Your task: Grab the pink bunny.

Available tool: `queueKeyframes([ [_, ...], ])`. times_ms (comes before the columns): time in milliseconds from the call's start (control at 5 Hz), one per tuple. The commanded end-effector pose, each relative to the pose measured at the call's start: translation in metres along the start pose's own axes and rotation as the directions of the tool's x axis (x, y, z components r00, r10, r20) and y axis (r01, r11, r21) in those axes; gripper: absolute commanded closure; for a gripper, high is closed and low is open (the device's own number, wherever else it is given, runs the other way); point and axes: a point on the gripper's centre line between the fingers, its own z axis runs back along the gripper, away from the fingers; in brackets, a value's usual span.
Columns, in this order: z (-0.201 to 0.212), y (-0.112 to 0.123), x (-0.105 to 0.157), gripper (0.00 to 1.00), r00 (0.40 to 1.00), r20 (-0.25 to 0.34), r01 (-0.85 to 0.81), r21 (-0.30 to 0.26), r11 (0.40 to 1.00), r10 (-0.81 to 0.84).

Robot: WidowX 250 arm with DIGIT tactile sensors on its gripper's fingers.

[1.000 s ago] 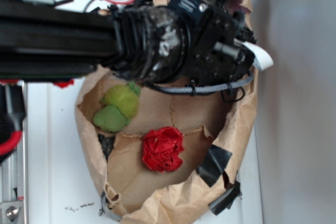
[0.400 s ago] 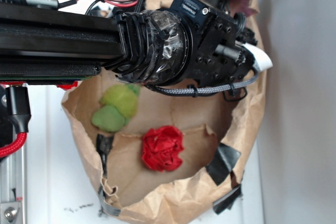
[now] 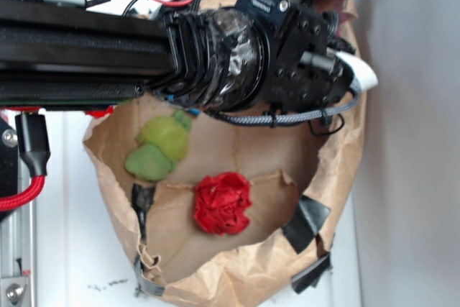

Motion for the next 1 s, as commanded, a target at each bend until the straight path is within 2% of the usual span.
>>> queueKeyframes([
  [0, 0.075, 0.033, 0.001, 1.0, 0.996, 0.082, -0.022, -0.106, 0.994, 0.031],
  [400, 0.151, 0.036, 0.005, 1.0, 0.993, 0.11, -0.016, -0.215, 0.977, 0.04],
  [600, 0.177, 0.036, 0.006, 1.0, 0.991, 0.125, -0.013, -0.24, 0.971, 0.044],
  [800, 0.165, 0.036, 0.006, 0.0, 0.991, 0.127, -0.007, -0.223, 0.975, 0.036],
])
